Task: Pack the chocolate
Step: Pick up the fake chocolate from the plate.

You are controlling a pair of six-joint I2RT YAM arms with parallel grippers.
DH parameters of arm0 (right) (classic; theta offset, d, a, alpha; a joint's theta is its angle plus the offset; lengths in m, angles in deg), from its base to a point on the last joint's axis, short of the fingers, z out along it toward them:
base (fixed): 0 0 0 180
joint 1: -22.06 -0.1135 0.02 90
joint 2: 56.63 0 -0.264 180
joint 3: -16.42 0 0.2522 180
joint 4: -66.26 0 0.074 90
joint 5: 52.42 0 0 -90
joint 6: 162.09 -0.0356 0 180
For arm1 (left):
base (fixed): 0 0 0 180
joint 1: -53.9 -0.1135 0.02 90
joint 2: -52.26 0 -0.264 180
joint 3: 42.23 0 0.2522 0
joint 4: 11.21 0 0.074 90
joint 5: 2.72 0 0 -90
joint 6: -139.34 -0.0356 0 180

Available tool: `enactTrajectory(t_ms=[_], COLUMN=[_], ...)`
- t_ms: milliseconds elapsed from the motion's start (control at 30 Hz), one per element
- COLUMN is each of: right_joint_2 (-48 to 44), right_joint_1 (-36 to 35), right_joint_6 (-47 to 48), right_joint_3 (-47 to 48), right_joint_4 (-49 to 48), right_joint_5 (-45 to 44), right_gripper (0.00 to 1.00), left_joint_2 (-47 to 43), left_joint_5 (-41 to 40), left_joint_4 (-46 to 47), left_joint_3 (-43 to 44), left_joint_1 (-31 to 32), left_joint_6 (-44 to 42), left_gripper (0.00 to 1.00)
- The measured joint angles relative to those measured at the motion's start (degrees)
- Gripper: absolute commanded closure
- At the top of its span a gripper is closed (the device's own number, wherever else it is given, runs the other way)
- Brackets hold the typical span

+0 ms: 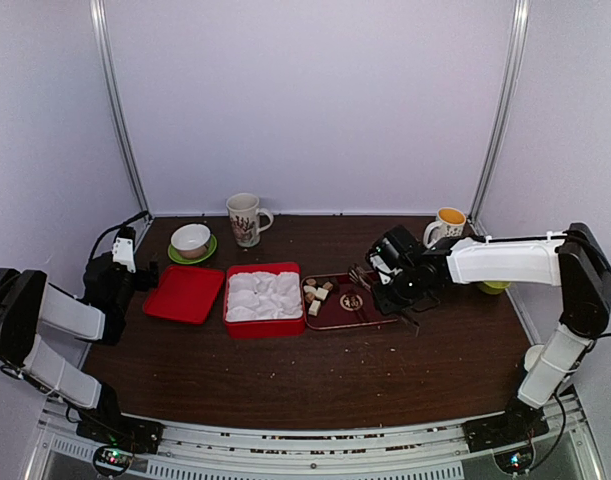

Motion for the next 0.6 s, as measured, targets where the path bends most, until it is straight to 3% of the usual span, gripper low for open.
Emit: enactTrajectory(t_ms=[600], right_joint_2=[-6.78], right_joint_1=[-0.15], right_joint_6=[2.49], right_joint_3=[-3.67], right_joint_4=[-5.09], right_joint_5=[5.66], right_gripper=[0.73], left_joint_2=[0.0], left_joint_5=[0.0], left_joint_4=[0.0], left_joint_3=[0.0], left_joint_1=[0.0], left_joint_6=[0.0], left_gripper=[0.02])
